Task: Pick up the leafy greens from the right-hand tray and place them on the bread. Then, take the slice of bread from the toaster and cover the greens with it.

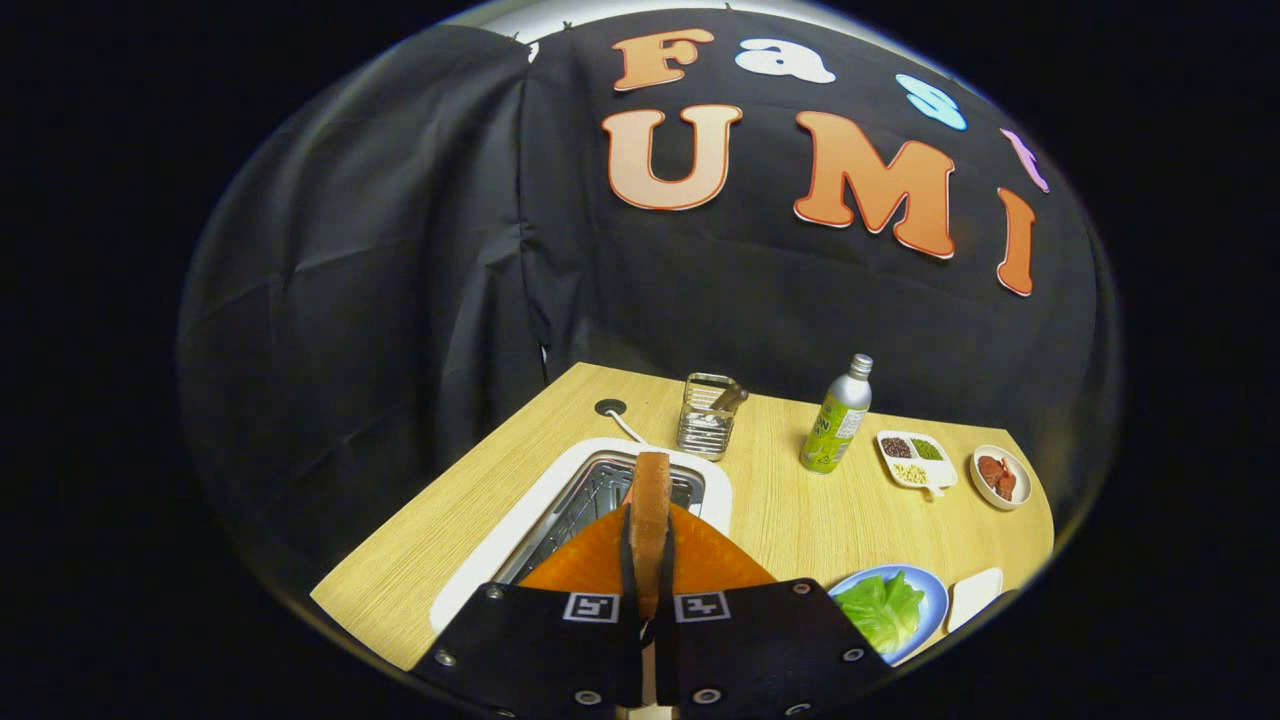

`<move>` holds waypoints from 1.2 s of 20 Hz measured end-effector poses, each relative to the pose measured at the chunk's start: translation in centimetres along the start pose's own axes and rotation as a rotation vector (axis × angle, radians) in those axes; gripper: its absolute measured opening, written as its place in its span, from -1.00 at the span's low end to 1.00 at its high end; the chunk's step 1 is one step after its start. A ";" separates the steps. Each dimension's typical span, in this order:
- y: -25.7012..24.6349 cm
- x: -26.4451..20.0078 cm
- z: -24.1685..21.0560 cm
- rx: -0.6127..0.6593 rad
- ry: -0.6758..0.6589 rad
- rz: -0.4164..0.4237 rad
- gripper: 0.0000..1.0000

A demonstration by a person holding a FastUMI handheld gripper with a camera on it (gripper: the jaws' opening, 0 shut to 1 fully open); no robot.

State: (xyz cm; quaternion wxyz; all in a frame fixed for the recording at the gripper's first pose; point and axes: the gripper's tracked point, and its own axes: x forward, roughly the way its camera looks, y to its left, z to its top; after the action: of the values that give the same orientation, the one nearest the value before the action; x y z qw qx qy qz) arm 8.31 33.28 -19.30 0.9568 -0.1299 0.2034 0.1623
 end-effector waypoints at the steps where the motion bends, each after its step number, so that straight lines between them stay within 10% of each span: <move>1: 0.1 -0.4 0.2 -0.007 -0.007 0.006 -0.89; 24: -8.2 -7.2 5.1 0.168 -0.114 0.011 -0.89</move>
State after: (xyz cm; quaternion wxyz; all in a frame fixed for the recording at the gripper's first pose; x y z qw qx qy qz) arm 6.83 25.55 -10.16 0.9733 -0.0385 0.1625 0.1572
